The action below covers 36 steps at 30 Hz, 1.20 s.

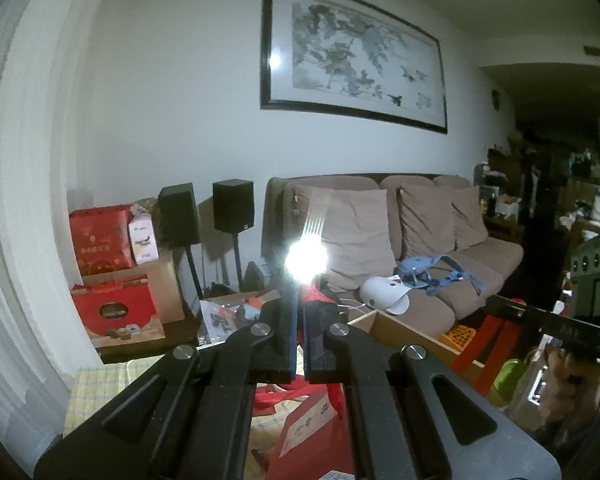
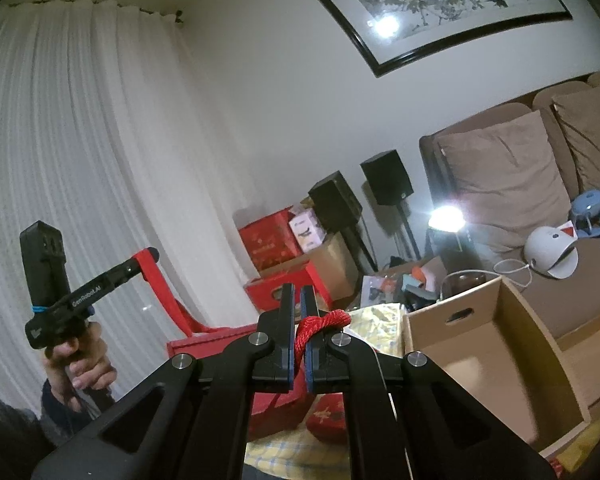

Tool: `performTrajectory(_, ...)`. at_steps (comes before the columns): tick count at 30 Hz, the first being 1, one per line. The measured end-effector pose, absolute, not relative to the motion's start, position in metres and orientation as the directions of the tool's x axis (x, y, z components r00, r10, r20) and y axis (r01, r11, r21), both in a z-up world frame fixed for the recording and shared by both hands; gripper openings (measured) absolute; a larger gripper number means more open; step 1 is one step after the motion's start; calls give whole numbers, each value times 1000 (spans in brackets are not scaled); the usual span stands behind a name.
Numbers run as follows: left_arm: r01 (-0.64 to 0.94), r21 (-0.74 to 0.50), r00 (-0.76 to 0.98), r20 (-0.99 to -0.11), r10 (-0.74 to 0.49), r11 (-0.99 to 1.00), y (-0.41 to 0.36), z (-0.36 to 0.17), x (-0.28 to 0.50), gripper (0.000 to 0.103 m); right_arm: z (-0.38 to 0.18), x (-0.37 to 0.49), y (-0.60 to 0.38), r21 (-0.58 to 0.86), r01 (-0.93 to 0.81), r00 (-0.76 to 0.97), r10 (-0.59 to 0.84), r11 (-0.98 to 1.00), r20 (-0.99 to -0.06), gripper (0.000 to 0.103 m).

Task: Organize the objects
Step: 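Carry the red gift bag by both ribbon handles with both tools, turning away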

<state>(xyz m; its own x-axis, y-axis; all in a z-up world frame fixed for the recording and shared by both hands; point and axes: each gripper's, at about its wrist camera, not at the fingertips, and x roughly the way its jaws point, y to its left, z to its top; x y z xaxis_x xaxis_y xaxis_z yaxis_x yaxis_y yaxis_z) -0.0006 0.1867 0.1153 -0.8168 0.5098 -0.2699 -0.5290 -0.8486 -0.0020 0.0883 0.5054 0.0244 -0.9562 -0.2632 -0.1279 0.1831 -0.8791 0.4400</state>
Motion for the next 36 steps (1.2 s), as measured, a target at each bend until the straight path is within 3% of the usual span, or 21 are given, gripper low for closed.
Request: performTrajectory(36,-610,19,-769,-255,586,-792,242,122,-5,2,29,107,532,434,50,-983,-121,-900,-138,4)
